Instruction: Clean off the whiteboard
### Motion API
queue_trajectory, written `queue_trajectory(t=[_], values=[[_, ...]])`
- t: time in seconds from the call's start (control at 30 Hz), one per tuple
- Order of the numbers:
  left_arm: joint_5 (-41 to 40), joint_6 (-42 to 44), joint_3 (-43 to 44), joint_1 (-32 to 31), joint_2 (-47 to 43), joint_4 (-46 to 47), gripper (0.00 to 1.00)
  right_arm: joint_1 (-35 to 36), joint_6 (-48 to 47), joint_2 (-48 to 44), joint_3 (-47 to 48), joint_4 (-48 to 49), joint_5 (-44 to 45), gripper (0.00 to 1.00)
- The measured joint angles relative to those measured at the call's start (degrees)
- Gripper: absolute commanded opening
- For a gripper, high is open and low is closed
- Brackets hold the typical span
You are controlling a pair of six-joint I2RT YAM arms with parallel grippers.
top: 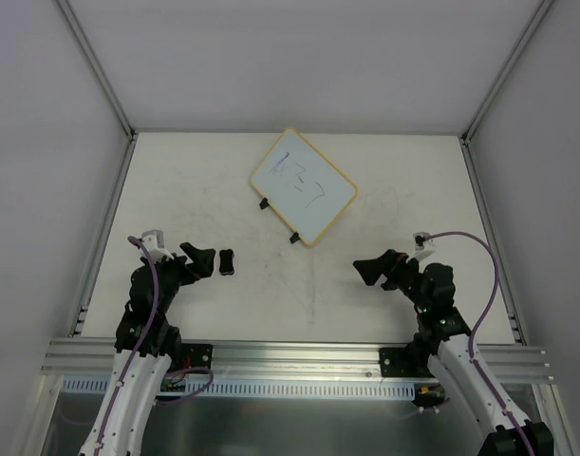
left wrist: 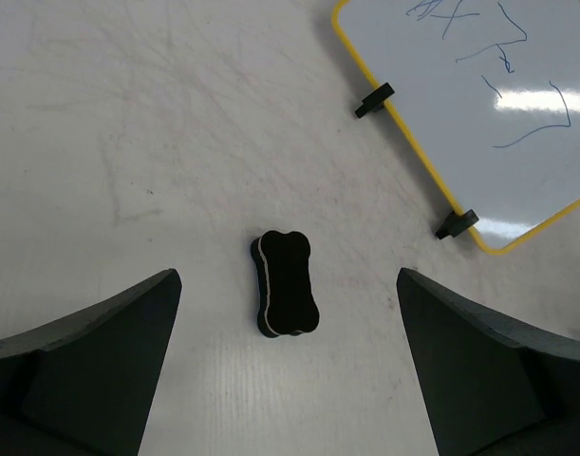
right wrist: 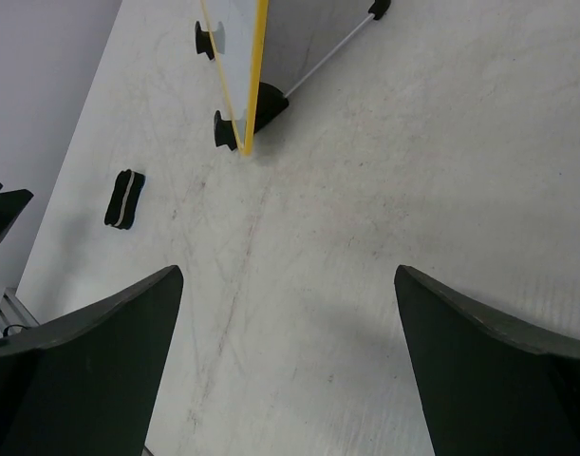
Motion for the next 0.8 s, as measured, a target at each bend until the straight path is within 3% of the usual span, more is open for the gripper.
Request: queue_trajectory(t=[0.23,0.37,0.57,0.8], values=[[-0.2,-0.2,0.0,0.0,0.6,-0.1,0.99,0.0,0.4,0.8,0.0,2.0,0.3,0.99],[-0.2,-0.1,0.0,0.0,0.9,-0.5,0.99,0.0,3.0,5.2,-0.3,8.4,1.1,0.99],[-0.1,-0.1,0.0,0.0,1.2,-0.6,0.99,0.0,4.0,18.5,1.9,20.3,-1.9,0.99],[-0.1,-0.1,0.1,0.0,1.8,-0.9,0.99,0.5,6.4,40.3,4.5,43.6,-5.9,0.92]])
